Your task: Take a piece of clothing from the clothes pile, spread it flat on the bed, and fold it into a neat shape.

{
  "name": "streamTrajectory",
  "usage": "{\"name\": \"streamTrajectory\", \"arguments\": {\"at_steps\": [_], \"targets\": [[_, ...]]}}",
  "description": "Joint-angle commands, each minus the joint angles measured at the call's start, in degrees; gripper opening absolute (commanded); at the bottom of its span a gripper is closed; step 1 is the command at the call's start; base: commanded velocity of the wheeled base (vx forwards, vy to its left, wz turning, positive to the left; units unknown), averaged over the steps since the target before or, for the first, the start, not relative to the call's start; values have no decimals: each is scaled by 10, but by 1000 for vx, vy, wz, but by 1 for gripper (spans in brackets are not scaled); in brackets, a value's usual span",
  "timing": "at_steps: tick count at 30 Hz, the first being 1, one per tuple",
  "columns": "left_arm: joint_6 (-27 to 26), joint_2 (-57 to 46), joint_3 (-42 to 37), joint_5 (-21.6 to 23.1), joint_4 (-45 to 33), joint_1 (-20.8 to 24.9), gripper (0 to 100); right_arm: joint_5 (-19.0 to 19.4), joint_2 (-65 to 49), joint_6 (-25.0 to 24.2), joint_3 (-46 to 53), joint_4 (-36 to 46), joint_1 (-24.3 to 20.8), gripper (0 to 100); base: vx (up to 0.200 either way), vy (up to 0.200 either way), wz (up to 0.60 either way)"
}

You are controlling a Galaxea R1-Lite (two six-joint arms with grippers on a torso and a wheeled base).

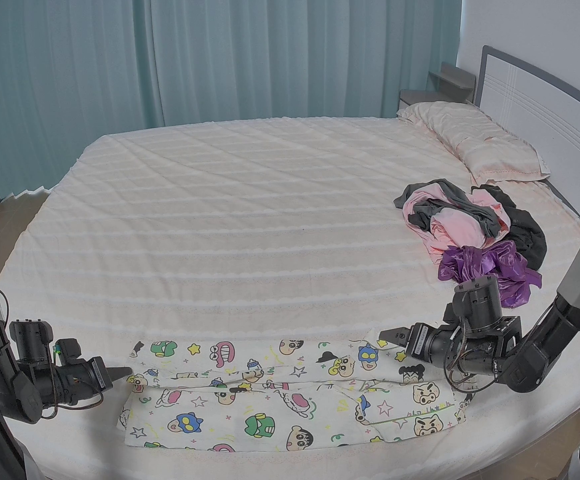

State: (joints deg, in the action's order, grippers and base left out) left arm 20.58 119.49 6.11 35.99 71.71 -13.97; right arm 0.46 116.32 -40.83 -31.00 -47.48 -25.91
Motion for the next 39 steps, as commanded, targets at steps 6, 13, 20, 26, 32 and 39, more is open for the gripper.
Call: {"name": "streamTrajectory", "arguments": {"at_steps": [6, 13, 20, 26, 32, 39], "targets": [[1, 10, -7, -3, 0, 0, 0, -7, -58, 2, 52, 36, 36, 100, 0, 0, 0], [1, 9, -8, -2, 0, 0, 0, -11, -56, 16, 73, 50, 63, 100, 0, 0, 0], [1, 9, -7, -3, 0, 0, 0, -9, -19, 22, 67, 53, 63, 100, 0, 0, 0], [1, 9, -7, -3, 0, 0, 0, -9, 43, 36, 51, 48, 60, 0, 0, 0, 0], [0, 7, -7, -6, 0, 0, 0, -9, 48, 31, 32, 40, 71, 0, 0, 0, 0], [0, 6, -4, -6, 0, -1, 0, -9, 15, 31, 37, 41, 83, 0, 0, 0, 0]]}}
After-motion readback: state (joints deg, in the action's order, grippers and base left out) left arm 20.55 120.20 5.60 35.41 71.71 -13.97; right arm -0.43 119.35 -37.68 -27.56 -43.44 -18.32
